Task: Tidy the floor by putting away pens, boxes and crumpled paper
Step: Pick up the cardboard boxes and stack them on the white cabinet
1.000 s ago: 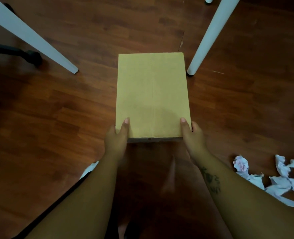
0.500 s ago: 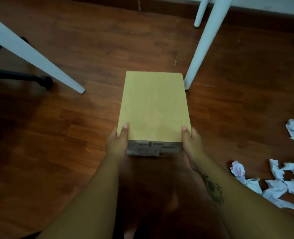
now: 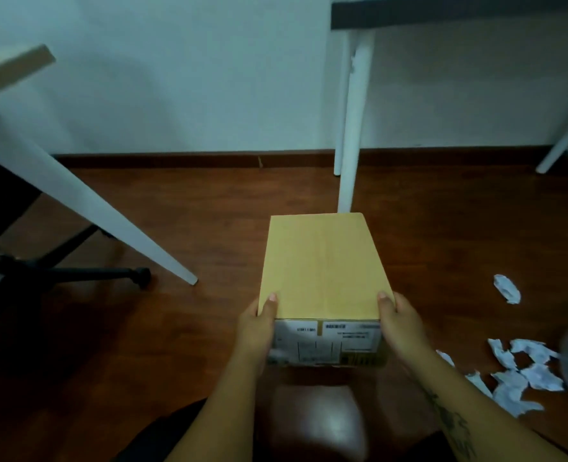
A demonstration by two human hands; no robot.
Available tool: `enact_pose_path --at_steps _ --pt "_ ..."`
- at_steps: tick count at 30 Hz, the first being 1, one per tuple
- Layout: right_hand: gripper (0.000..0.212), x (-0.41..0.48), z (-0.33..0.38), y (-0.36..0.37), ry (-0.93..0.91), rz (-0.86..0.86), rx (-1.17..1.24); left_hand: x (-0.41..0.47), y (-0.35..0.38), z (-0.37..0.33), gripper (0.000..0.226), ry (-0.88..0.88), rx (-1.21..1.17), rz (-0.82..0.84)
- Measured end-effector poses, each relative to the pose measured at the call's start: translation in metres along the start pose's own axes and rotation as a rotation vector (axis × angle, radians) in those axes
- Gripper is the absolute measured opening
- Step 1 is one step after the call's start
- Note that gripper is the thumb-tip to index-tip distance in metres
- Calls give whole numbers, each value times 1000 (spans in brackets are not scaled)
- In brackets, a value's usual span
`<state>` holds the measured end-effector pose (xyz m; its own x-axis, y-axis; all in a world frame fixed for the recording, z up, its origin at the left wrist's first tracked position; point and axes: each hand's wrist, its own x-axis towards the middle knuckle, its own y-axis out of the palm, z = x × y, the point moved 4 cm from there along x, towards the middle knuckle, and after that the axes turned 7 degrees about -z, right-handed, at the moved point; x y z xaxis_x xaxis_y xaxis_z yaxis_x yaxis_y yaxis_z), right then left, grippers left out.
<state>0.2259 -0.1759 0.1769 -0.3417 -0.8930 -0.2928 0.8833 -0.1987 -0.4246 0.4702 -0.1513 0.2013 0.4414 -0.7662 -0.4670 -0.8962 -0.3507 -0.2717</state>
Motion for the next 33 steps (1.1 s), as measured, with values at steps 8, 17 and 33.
enact_pose_path --at_steps 8,17,33 --pt "28 -61 39 -108 22 -201 252 -94 18 -97 32 273 -1 136" --pt "26 -142 59 -272 -13 -539 425 -226 95 -174 30 480 -127 438" --pt "32 -332 216 -523 -432 -1092 344 -465 143 -339 39 729 -338 888"
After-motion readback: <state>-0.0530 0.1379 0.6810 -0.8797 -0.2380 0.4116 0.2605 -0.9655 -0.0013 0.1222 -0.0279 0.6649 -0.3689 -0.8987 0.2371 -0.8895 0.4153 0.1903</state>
